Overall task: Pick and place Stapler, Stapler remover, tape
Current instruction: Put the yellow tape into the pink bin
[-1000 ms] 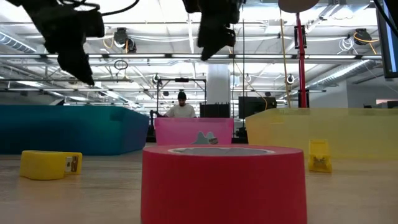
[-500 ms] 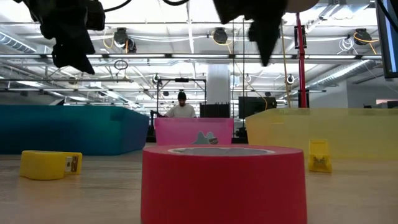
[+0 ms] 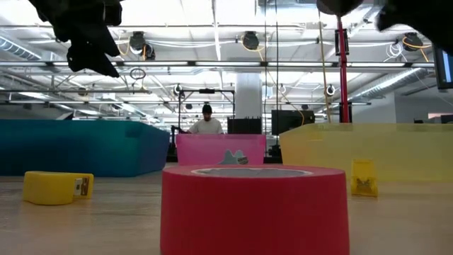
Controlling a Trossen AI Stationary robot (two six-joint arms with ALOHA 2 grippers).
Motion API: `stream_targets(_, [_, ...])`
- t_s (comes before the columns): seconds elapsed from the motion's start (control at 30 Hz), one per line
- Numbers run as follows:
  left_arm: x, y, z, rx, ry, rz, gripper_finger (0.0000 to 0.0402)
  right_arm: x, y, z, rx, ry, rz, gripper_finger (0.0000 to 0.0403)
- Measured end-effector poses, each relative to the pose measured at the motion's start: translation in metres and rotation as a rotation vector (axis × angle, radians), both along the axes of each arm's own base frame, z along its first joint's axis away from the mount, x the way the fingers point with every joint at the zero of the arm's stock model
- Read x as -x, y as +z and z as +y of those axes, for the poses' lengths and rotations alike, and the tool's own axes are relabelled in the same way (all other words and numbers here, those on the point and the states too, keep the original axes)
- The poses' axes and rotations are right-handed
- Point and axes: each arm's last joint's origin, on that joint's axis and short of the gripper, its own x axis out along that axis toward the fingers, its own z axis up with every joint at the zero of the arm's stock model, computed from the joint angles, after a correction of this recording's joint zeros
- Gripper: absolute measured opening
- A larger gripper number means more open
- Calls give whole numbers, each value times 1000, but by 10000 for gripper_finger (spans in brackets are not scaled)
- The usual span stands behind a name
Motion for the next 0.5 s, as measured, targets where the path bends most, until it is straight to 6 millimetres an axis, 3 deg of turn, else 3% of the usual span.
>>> stream_targets(0.23, [0, 0, 1, -31, 6, -1, 255, 26, -36, 28, 48, -115, 115, 203])
stream_targets(0.5, [0, 0, 1, -23, 20, -2, 255, 36, -70, 49, -11, -173, 53, 203])
